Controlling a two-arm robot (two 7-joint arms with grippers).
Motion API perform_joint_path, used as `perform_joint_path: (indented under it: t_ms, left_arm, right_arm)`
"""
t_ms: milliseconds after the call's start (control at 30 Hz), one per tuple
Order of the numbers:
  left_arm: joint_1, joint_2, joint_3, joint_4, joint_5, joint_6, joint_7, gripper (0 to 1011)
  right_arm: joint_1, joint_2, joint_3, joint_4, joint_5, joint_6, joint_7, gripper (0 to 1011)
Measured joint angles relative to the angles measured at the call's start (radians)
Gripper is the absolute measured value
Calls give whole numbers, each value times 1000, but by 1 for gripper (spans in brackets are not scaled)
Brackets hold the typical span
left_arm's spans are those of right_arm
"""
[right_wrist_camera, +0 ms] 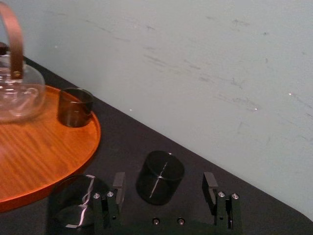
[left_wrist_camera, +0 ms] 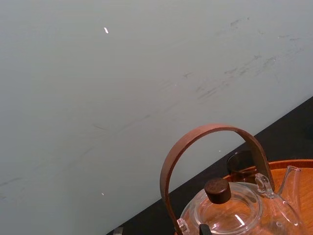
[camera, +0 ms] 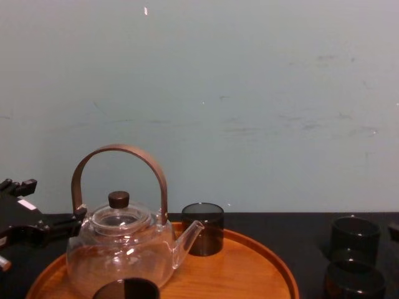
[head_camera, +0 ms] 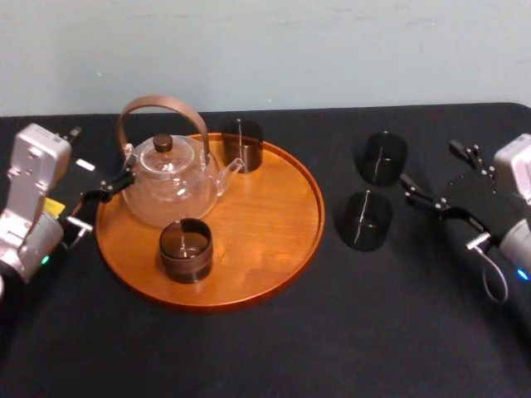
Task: Pick up the glass from the table and place it on the tray.
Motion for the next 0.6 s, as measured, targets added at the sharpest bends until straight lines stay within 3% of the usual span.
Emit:
perform_joint_path:
  t_ms: [333, 600]
  left_arm:
    - [0, 0, 0, 0, 0, 0, 0, 1010]
    - [0, 0, 0, 0, 0, 0, 0, 1010]
  right_arm:
    - [-104, 41, 31, -108, 1, 21, 16, 1003]
    - [-167, 52, 39, -167, -13, 29, 31, 1002]
